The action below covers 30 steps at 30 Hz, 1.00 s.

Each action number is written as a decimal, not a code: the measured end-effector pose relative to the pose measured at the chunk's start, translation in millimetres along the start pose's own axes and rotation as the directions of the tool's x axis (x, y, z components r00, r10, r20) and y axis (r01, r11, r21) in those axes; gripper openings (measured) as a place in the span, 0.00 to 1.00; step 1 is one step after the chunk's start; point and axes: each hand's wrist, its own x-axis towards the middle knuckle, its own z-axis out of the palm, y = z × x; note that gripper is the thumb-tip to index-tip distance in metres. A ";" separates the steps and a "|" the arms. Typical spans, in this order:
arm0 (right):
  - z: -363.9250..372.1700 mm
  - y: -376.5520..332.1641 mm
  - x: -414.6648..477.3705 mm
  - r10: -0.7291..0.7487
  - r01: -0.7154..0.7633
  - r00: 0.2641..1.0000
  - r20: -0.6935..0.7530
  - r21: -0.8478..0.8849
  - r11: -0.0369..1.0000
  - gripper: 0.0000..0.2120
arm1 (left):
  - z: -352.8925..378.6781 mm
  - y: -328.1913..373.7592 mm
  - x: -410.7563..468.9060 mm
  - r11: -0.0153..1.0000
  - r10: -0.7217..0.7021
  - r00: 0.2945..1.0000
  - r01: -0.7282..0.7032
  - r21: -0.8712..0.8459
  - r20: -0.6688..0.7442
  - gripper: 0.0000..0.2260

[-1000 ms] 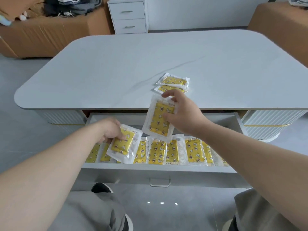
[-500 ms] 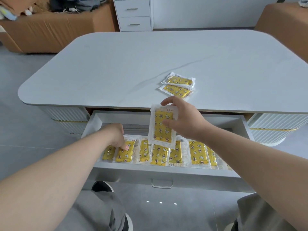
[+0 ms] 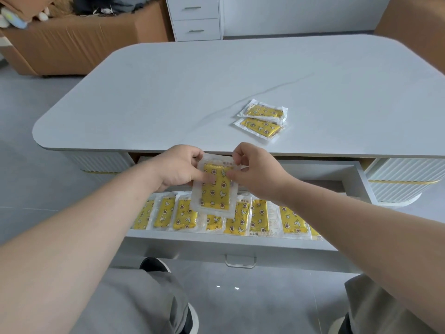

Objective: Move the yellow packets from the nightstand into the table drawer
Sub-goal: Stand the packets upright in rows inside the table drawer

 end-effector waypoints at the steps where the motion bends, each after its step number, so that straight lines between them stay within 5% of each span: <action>1: 1.6 -0.7 -0.7 -0.007 0.007 1.000 -0.001 -0.011 1.000 0.15 | -3.2 -3.2 2.2 1.000 -0.019 1.000 0.019 -0.013 -0.002 0.19; 6: 1.8 -3.0 -5.2 -0.026 0.027 1.000 0.015 -0.088 0.996 0.11 | -33.0 -39.5 14.5 0.966 -0.238 0.968 0.244 0.079 -0.079 0.15; 13: -0.4 2.9 -3.8 -0.023 0.027 0.999 0.022 -0.211 0.977 0.06 | -45.2 -96.0 17.4 0.862 -0.506 0.857 0.504 -0.048 -0.093 0.16; 16: 0.3 3.7 -2.5 -0.043 0.048 0.999 0.027 -0.262 0.964 0.05 | -37.7 -106.2 23.7 0.863 -0.498 0.857 0.504 0.015 -0.129 0.28; 18: 0.9 4.4 -1.4 -0.058 0.063 0.998 0.028 -0.287 0.956 0.04 | -34.2 -107.3 26.3 0.848 -0.446 0.873 0.483 0.219 -0.197 0.31; 22: 2.2 6.2 0.0 -0.092 0.098 0.995 0.034 -0.319 0.943 0.04 | -28.5 -99.8 25.9 0.652 -0.302 0.914 0.405 0.642 -0.270 0.33; 30: -0.3 6.5 1.0 -0.135 0.136 0.990 0.026 -0.338 0.931 0.05 | -6.0 -50.6 25.6 0.409 -0.235 0.938 0.334 0.849 -0.256 0.28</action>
